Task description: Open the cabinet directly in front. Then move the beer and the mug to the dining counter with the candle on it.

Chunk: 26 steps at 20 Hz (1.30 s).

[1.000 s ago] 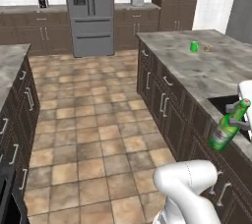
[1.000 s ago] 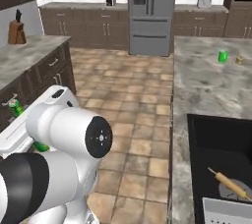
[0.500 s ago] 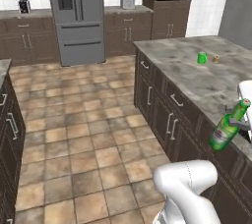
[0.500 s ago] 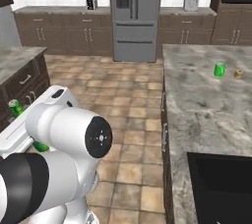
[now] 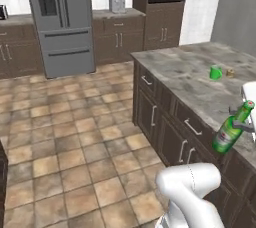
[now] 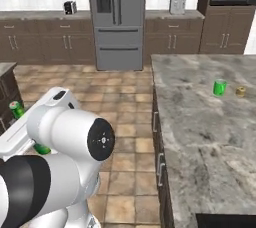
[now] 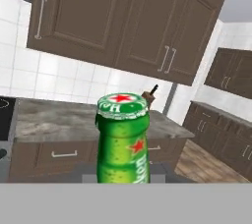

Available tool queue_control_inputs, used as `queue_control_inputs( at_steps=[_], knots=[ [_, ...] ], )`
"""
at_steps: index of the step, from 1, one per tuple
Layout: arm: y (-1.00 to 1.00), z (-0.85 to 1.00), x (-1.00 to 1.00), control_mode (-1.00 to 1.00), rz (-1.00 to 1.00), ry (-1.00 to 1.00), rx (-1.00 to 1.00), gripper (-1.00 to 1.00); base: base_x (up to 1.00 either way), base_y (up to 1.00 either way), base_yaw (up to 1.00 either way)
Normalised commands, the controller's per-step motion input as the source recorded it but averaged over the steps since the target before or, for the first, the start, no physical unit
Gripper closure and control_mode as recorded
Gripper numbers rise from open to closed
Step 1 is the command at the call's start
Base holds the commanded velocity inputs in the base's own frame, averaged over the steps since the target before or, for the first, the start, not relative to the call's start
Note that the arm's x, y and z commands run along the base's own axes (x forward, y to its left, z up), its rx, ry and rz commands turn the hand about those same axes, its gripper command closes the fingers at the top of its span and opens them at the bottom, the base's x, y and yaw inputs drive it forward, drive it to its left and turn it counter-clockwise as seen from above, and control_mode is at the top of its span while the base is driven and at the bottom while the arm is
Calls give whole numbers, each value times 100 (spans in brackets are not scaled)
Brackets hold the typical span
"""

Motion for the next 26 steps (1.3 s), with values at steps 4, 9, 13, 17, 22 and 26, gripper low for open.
queue_control_inputs(
  at_steps=[4,9,13,17,22,26],
  knots=[
    [0,0,0,100,0,0,0,100,54,-2,-30],
    [0,0,0,100,0,0,0,100,36,-1,-40],
    [0,0,0,100,0,0,0,100,46,1,-45],
    [0,0,0,100,0,0,0,100,60,29,-52],
    [0,0,0,100,0,0,0,100,57,52,-48],
    [0,0,0,100,0,0,0,100,33,65,-42]
  ],
)
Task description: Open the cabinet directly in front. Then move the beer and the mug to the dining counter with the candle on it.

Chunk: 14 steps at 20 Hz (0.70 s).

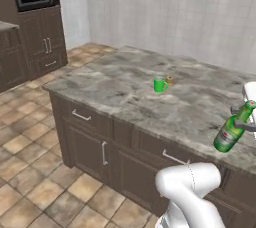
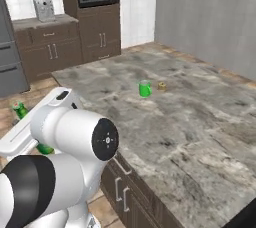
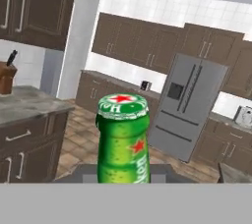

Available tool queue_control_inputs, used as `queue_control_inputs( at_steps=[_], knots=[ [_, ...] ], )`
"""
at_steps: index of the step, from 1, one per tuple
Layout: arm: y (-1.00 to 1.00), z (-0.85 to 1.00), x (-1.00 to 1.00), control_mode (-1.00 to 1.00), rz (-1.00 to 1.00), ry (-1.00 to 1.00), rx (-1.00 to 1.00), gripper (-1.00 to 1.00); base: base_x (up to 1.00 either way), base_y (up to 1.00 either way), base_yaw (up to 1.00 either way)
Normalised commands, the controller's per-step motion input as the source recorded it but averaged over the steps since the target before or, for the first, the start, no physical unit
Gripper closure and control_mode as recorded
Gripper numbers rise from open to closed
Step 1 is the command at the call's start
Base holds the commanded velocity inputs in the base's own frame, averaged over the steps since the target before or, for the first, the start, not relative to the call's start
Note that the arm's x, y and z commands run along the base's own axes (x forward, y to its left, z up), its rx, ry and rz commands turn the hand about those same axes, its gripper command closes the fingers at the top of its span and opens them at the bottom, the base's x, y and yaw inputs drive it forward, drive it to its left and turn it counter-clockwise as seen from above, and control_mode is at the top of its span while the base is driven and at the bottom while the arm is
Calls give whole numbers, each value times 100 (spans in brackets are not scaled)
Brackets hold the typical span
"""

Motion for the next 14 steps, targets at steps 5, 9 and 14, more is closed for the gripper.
queue_control_inputs(
  at_steps=[5,9,14],
  knots=[
    [0,0,0,100,0,0,0,100,18,52,-39],
    [0,0,0,100,0,0,0,100,25,28,-40],
    [0,0,0,100,0,0,0,100,31,29,-42]
  ],
)
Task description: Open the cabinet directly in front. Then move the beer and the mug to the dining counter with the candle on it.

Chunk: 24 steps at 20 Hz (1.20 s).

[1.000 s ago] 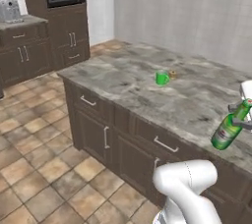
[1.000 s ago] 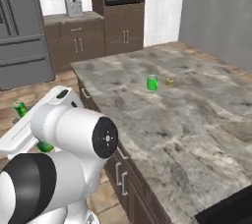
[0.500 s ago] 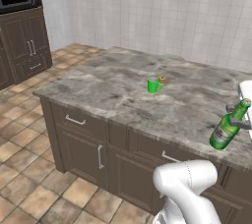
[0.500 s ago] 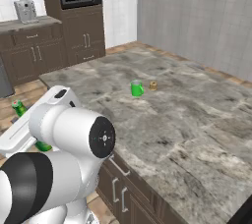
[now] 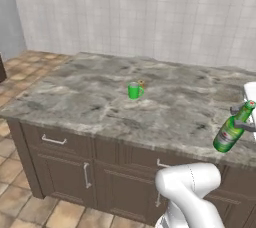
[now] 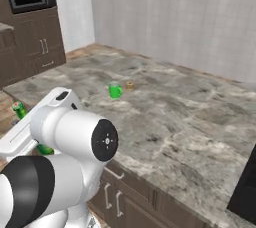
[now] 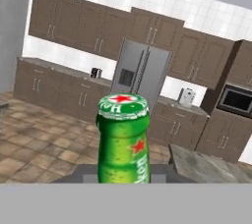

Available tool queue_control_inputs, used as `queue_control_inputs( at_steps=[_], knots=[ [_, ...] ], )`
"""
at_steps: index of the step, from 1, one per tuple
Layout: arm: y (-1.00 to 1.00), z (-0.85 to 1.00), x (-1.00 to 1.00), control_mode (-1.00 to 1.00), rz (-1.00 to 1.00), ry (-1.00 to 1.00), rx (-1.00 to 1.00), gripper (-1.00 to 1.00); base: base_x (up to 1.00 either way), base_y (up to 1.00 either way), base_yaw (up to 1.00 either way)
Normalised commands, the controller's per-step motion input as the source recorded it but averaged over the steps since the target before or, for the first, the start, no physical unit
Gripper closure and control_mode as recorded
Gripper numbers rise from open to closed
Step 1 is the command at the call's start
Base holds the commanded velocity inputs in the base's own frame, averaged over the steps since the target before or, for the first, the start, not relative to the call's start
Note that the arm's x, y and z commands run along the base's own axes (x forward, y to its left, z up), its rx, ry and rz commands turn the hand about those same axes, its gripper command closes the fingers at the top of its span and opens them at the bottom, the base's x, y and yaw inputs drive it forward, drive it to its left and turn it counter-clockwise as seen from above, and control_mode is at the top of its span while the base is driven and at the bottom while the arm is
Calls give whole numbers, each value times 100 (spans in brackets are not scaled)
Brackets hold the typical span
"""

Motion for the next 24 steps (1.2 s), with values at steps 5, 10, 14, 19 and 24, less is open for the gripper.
queue_control_inputs(
  at_steps=[5,10,14,19,24],
  knots=[
    [0,0,0,100,0,0,0,100,15,54,-41],
    [0,0,0,100,0,0,0,100,0,81,-29],
    [0,0,0,100,0,0,0,100,0,80,-21],
    [0,0,0,100,0,0,0,100,23,33,-19],
    [0,0,0,100,0,0,0,100,51,0,-19]
  ],
)
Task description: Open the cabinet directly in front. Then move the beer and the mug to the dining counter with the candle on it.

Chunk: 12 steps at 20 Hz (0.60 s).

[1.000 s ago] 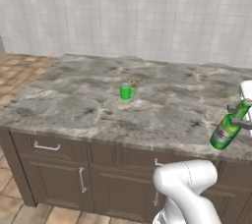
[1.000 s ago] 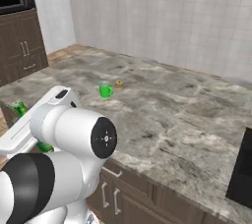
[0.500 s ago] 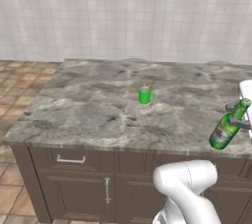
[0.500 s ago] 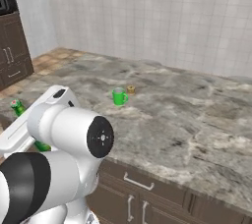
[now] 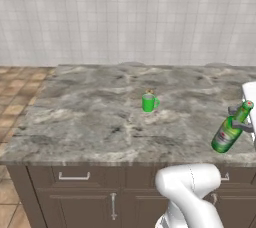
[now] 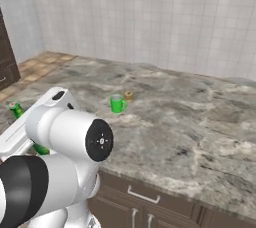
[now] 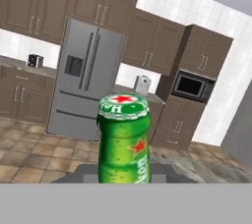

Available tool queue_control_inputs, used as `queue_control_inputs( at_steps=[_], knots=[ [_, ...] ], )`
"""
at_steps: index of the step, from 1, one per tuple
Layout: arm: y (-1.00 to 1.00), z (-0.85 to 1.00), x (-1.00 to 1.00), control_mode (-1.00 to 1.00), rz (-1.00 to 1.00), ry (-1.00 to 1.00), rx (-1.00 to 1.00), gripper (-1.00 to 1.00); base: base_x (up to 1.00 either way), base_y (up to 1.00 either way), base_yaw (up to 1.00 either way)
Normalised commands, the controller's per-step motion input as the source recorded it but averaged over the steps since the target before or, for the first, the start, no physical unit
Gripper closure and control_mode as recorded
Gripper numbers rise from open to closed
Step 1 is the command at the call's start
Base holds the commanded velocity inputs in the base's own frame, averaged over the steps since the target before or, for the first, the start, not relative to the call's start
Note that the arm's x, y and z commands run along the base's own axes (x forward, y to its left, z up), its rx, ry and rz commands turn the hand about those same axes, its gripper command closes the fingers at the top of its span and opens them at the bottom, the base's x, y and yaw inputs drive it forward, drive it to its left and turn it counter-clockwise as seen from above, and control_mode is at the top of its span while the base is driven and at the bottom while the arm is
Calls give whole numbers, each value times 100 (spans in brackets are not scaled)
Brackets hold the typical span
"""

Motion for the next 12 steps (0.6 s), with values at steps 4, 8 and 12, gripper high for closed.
queue_control_inputs(
  at_steps=[4,8,12],
  knots=[
    [0,0,0,100,0,0,0,100,75,-1,-16],
    [0,0,0,100,0,0,0,100,97,1,-16],
    [0,0,0,100,0,0,0,100,100,5,-16]
  ],
)
